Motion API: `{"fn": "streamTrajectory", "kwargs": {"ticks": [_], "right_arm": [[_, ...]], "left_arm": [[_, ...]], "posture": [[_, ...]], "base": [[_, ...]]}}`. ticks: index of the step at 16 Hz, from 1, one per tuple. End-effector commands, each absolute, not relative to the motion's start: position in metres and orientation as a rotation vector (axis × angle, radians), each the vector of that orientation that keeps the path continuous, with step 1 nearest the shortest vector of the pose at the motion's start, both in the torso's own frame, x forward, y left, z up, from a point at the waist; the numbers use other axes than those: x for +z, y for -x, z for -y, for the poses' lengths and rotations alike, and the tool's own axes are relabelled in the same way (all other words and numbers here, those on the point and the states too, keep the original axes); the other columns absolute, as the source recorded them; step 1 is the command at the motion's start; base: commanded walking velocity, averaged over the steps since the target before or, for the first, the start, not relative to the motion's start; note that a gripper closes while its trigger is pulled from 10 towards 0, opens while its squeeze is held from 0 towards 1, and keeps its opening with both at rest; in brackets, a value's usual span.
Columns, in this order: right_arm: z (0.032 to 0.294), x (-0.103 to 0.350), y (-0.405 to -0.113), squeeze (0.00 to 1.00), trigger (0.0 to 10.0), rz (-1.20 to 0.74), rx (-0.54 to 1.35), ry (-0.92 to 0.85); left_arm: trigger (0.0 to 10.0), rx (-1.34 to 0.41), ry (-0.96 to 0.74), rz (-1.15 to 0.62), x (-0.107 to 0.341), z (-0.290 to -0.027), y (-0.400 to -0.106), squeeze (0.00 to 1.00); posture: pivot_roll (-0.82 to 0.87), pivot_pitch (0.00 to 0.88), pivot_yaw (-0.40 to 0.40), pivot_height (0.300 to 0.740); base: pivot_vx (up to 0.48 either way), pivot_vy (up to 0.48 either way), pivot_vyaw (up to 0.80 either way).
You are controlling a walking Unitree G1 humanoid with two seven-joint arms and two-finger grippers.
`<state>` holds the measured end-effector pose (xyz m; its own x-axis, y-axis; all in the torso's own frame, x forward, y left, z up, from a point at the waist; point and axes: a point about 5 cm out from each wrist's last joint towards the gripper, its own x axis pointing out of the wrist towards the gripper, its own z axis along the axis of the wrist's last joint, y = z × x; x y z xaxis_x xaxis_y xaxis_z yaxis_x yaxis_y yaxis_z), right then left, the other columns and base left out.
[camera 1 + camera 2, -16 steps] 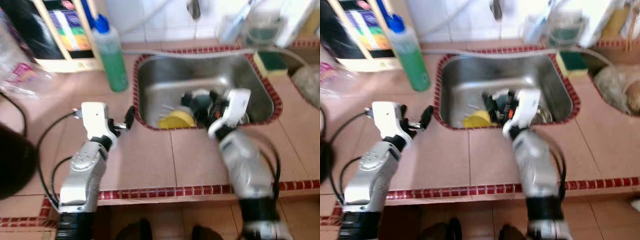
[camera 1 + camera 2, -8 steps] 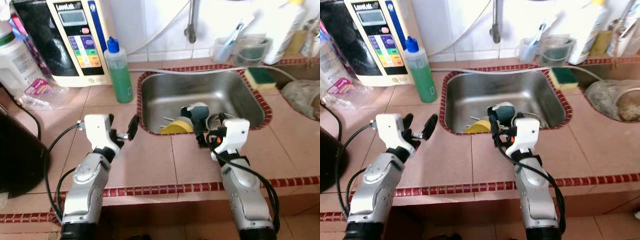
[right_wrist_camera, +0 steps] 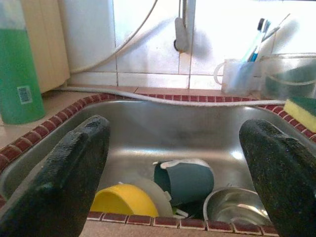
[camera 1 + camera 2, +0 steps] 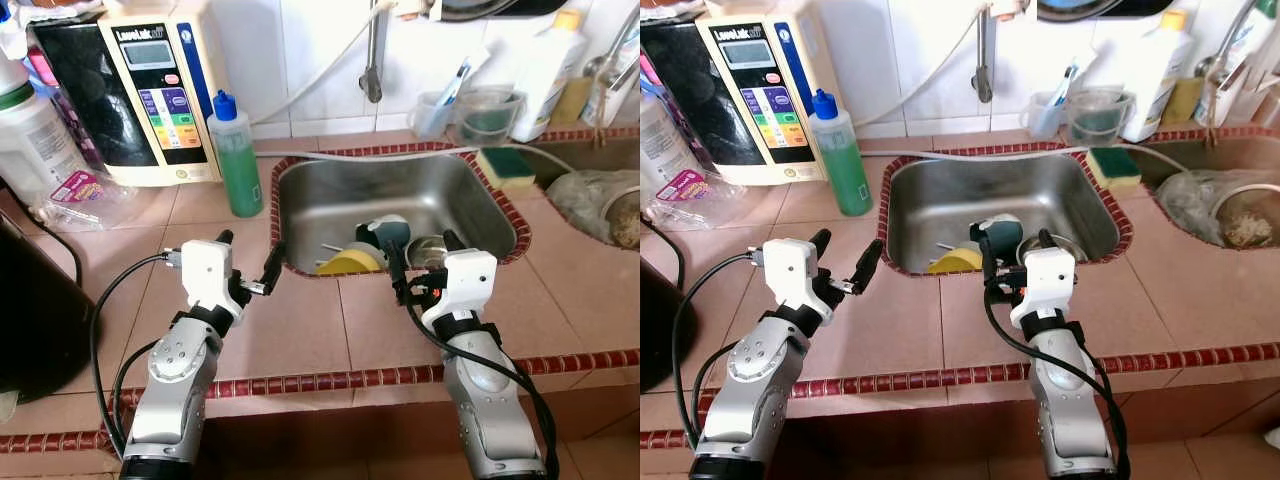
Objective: Kitchen organization
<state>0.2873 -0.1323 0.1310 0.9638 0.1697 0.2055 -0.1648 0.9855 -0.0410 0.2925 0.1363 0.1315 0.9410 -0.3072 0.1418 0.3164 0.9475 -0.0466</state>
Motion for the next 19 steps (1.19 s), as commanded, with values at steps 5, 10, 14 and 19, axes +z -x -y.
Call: {"fn": "streamTrajectory", "kwargs": {"ticks": [5,10,14,19], "right_arm": [[0.1273,0.1291,-0.2885,0.0,10.0,0.212,0.188,0.029],[0.1291,0.1258,-0.2897,0.0,10.0,0.198,0.206,0.043],[0.1319,0.1274,-0.2945,0.0,10.0,0.197,0.22,0.054],[0.1329,0.1272,-0.2966,0.0,10.0,0.191,0.243,0.066]], "left_arm": [[10.0,-0.297,0.062,0.132,0.1256,-0.1377,-0.2915,0.0],[10.0,-0.257,0.089,0.157,0.1266,-0.1395,-0.2895,0.0],[10.0,-0.248,0.101,0.169,0.1276,-0.1355,-0.2864,0.0],[10.0,-0.222,0.102,0.172,0.1269,-0.1383,-0.2838,0.0]], "posture": [[-0.14,0.002,0.051,0.74],[-0.11,0.0,0.017,0.74],[-0.09,0.0,-0.01,0.74],[-0.07,0.0,-0.033,0.74]], "base": [[0.0,-0.458,0.0],[0.0,-0.48,0.0],[0.0,-0.48,0.0],[0.0,-0.48,0.0]]}}
